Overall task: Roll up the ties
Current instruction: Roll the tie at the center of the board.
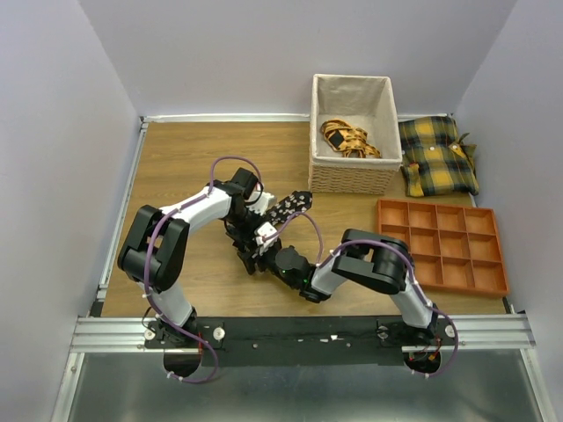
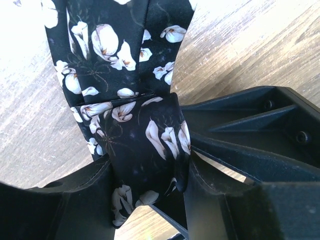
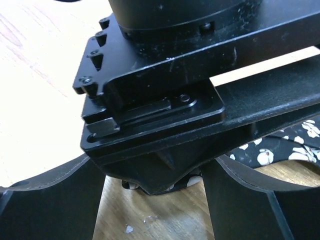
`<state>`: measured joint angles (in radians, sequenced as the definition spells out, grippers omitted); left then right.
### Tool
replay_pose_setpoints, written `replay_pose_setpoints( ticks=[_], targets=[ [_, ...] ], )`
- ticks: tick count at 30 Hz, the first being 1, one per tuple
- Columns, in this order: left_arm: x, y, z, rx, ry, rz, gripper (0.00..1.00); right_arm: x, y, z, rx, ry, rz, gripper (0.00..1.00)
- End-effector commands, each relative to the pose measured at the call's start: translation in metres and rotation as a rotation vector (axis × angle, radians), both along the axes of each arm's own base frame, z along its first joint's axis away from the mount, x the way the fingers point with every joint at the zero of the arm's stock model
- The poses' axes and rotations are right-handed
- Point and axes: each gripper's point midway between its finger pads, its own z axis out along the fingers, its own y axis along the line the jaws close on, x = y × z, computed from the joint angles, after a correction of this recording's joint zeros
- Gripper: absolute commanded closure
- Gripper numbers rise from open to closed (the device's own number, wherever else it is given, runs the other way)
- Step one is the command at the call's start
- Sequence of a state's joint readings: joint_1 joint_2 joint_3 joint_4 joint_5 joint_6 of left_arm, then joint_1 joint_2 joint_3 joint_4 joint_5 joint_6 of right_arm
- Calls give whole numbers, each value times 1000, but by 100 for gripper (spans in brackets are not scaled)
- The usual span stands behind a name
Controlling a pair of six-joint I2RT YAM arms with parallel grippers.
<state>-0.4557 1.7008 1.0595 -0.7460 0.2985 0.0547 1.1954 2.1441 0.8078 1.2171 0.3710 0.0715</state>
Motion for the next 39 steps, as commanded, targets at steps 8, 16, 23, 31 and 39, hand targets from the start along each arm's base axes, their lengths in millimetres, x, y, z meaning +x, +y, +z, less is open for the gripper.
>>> replay_pose_setpoints(
  ticks=[8, 16, 23, 31, 39],
  targets=[
    [-16, -12, 2, -54, 62, -59, 48, 4, -43, -16, -113, 36, -42, 24],
    [-17, -11, 2, -46, 71, -60, 48, -27, -53, 26, -6, -113, 99, 23],
    [-21, -10, 5, -55, 71, -58, 48, -16, -41, 15, -20, -124, 96, 21],
    [-22, -12, 5, -68, 75, -52, 48, -2, -15, 11, -23, -151, 166, 21],
    [-26, -13, 0, -69, 104, -48, 48, -8, -17, 16, 43, -162, 224, 21]
  ],
)
